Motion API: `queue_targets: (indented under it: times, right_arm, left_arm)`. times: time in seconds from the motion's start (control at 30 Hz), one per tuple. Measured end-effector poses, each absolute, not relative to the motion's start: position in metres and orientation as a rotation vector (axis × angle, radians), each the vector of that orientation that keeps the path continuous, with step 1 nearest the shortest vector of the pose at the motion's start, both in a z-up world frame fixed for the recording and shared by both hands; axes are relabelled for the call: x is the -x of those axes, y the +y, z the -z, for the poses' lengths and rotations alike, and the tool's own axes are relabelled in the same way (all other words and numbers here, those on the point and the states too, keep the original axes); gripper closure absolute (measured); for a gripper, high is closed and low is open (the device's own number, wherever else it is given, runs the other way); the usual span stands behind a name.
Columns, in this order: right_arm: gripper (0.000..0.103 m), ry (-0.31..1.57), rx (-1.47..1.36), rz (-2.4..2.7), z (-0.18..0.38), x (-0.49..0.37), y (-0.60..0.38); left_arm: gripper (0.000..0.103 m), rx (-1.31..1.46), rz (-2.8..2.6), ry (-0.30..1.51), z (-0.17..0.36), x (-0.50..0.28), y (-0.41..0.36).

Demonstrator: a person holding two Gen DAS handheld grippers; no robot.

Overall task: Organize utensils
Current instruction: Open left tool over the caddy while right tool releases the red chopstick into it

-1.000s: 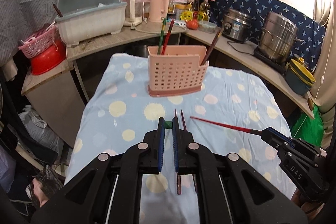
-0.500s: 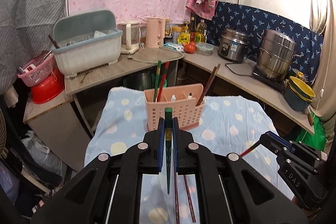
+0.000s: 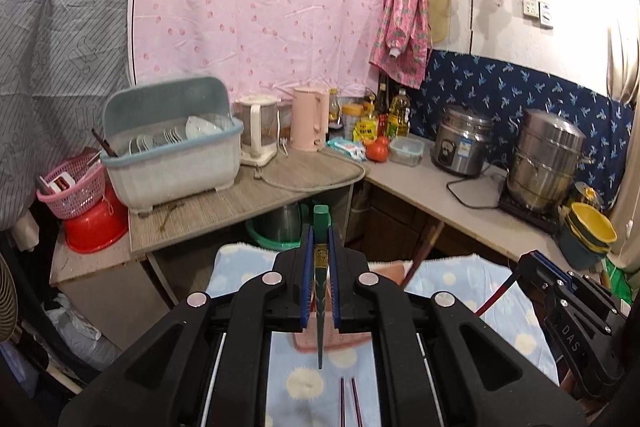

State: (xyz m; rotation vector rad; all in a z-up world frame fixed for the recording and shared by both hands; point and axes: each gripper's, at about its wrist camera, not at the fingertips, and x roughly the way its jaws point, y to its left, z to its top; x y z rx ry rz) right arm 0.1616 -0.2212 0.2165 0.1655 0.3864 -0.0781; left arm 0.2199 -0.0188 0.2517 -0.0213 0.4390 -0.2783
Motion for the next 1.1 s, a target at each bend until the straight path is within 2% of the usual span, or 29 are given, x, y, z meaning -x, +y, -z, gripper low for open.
queue_targets:
  times: [0.2,0.37,0.67,0.93,0.97,1.0,1.03,1.07,1.1]
  right_arm:
    - [0.095,0.280,-0.202,0.087,-0.237,-0.197,-0.229]
    - [0.095,0.220,-0.192,0.076,-0.229,-0.224,-0.225]
    - [0.095,0.376,-0.172,0.083,-0.172,-0.261,-0.215]
    - [0.095,0.474,-0.158,0.087,-0.151,-0.272,-0.212]
    - [0.095,0.481,-0.157,0.086,-0.150,-0.272,-0.212]
    - [0.095,0.484,-0.157,0.087,-0.150,-0.272,-0.212]
    - [0.095,0.483,-0.158,0.092,-0.151,-0.270,-0.212]
    - [0.092,0.477,-0.159,0.095,-0.152,-0.269,-0.213]
    - [0.087,0.472,-0.160,0.098,-0.153,-0.266,-0.213]
  left_arm:
    - [0.096,0.045,0.273,0.377,-0.272,-0.248,-0.020]
    - [0.096,0.057,0.288,0.360,-0.263,-0.271,-0.024]
    - [0.096,0.043,0.268,0.472,-0.203,-0.303,-0.027]
    - [0.095,0.048,0.242,0.552,-0.172,-0.309,-0.026]
    - [0.093,0.048,0.235,0.552,-0.172,-0.309,-0.026]
    - [0.082,0.051,0.229,0.556,-0.171,-0.309,-0.025]
    - [0.066,0.063,0.220,0.562,-0.171,-0.308,-0.023]
    - [0.061,0.071,0.214,0.560,-0.171,-0.308,-0.021]
    - [0.060,0.077,0.211,0.553,-0.172,-0.306,-0.019]
